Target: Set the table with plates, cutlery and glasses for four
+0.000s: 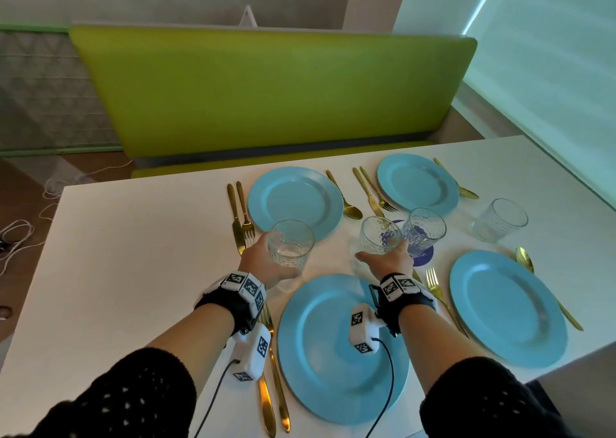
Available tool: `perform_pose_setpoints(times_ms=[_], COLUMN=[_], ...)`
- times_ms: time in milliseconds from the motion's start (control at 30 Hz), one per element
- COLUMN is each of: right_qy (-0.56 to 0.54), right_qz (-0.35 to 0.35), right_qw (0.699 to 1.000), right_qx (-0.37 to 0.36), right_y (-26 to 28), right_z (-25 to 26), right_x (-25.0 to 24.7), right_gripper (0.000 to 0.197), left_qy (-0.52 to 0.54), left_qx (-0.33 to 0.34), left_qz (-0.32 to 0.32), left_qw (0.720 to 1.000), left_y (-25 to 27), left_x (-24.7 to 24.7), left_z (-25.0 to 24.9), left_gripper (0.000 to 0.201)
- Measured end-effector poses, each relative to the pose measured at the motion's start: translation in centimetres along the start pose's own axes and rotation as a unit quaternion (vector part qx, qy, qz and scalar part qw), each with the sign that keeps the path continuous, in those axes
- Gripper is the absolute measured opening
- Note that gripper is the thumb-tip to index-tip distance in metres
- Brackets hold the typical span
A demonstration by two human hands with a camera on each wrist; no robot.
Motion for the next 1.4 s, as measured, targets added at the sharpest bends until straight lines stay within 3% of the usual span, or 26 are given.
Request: perform_pose_setpoints(times_ms=[267, 833, 1233, 1333, 1400], right_qy=[-0.03, 0.043, 0.045, 0.041, 0.041], right_qz=[-0.001, 0.04, 0.05, 0.049, 0.034], right_qw=[1.0, 0.998, 0.997, 0.997, 0.998], right_qx=[-0.006, -0.034, -0.033, -0.034, -0.034], right_y=[0.4, 0.1, 1.9, 2.5, 3.2], right_z=[-0.1, -0.1, 0.2, 0.2, 0.7], right_x=[0.5, -1.3, -2.4, -2.8, -3.5], right_gripper=[0.088, 0.1, 0.105, 0.105, 0.102], left_qy=[-0.007, -0.049, -0.068, -0.054, -0.028], left_qx=[-0.005, -0.016, -0.038, -0.009, 0.016], left_qz=[0.002, 0.01, 0.016, -0.001, -0.013], left_qw=[1.0, 0.999, 0.997, 0.998, 0.999], left_y=[-0.5, -1.6, -0.5, 0.3, 1.0], left_x=[0.7, 1.0, 0.1, -0.8, -1.6], left_z=[0.3, 2.1, 2.0, 1.2, 0.2], left_gripper=[0.091, 0.086, 0.109, 0.106, 0.116])
Point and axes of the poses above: each hand's wrist, its own y-axis away from the middle knuckle, its own x-axis out of the palm, z = x × y, the point moved 8 cm from there along -y, towards the middle knuckle, and after that the axes turned 14 degrees about -x, right-handed, at the moved point
